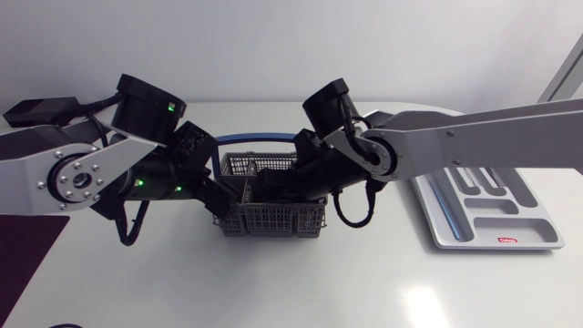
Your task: Sort the cutlery from the basket into the organizer compartments.
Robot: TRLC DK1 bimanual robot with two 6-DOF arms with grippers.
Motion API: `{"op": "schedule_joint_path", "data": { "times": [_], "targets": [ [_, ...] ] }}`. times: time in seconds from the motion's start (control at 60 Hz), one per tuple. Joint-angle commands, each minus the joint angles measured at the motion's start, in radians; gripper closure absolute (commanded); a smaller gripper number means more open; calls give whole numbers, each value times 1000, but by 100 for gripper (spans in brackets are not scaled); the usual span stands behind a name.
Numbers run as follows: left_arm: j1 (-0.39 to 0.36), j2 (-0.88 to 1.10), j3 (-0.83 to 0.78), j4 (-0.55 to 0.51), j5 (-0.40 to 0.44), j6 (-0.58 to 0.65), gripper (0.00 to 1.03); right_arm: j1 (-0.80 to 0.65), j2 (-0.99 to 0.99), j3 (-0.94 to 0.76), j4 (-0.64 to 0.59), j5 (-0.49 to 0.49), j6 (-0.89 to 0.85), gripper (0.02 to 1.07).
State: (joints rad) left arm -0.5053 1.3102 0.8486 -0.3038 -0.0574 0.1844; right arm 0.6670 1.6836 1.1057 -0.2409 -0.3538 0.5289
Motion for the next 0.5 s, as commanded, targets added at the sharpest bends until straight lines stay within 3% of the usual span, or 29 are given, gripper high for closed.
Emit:
{"op": "schedule_joint_path", "data": {
  "times": [0.0,0.083,0.483],
  "targets": [
    [11,20,-31,12,11,13,12,13,25,16,14,9,34,81],
    [11,21,-36,19,13,15,12,19,28,14,23,18,37,88],
    [10,24,-43,25,16,17,12,26,41,-6,84,75,42,97]
  ]
}}
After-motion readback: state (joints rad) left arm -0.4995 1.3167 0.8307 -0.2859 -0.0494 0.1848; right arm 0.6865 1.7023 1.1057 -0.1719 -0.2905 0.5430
